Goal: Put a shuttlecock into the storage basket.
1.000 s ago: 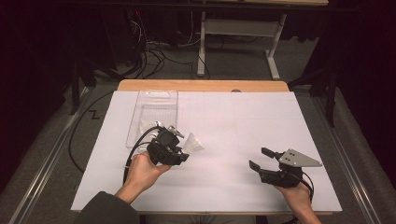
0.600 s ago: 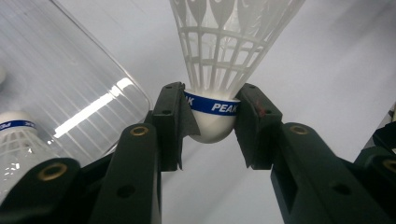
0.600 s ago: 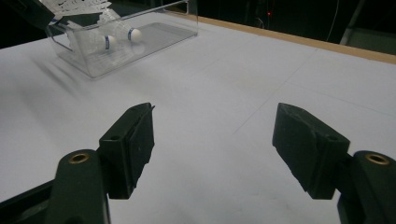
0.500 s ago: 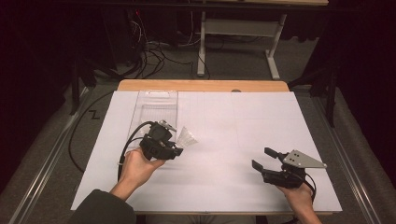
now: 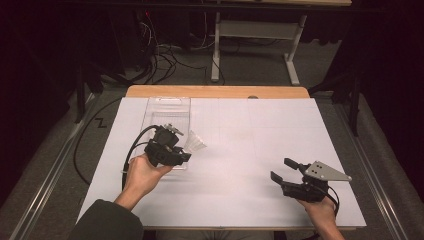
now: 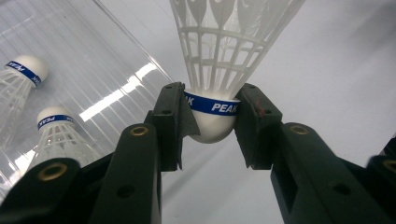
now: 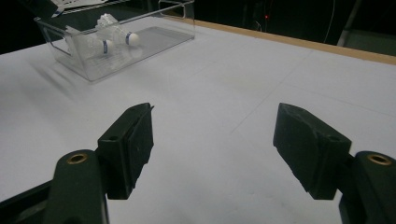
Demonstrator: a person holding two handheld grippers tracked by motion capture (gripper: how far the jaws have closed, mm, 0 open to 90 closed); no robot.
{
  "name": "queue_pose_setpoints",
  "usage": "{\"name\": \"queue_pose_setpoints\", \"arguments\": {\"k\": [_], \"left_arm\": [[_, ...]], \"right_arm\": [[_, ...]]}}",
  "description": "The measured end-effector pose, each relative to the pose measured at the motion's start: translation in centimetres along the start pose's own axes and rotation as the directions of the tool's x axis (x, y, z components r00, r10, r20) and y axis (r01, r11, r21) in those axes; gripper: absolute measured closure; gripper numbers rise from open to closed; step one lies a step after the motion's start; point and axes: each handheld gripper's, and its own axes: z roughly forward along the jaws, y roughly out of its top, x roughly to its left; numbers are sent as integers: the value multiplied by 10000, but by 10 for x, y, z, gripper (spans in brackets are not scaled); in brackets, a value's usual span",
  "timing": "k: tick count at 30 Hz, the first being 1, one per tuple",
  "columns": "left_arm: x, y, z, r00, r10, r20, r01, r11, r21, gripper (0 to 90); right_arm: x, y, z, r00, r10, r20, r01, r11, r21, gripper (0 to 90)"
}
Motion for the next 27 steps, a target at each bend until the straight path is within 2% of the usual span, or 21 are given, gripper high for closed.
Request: {"name": "queue_pose_setpoints", "arguments": {"k": [27], "left_arm": [[26, 5, -6, 9965, -778, -302, 777, 9970, -61, 643]], "right_arm": [[1, -2, 0, 9999, -84, -60, 84, 10000, -17, 294]]}}
